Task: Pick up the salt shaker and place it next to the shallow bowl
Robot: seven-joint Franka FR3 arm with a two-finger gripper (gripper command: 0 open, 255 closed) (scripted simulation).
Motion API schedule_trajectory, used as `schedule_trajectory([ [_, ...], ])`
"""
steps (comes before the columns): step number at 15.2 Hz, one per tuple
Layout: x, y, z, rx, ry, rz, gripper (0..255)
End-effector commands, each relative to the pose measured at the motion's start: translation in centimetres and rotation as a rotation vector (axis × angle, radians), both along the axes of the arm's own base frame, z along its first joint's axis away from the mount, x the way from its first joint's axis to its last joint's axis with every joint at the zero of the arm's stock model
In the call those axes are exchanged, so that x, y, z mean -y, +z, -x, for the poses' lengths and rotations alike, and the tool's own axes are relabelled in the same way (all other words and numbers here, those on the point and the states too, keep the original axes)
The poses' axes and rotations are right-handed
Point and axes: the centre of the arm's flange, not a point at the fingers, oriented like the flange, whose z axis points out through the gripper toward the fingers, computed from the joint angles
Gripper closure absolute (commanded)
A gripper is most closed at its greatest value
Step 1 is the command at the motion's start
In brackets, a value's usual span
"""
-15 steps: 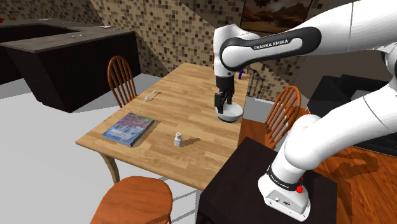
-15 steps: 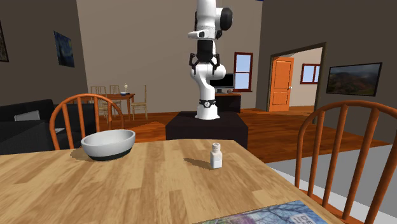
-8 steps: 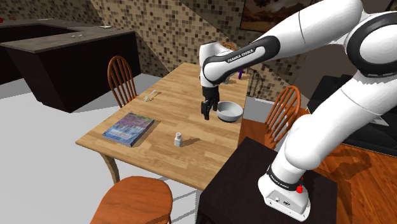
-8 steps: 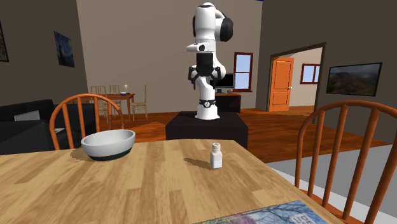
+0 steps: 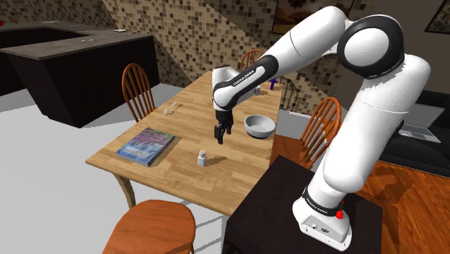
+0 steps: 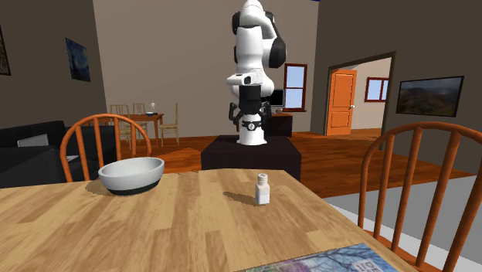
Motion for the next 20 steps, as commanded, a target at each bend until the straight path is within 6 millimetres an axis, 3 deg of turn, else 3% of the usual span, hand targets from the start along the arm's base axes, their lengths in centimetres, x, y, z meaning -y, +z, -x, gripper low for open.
schedule_trajectory([
  [1,-0.6,-1.6,-2.0,0.005,0.017,-0.011,0],
  [13,-3.7,-12.7,-12.4,0.029,0.116,-0.073,0],
  [20,-3.9,-15.8,-12.0,0.029,0.116,-0.073,0],
])
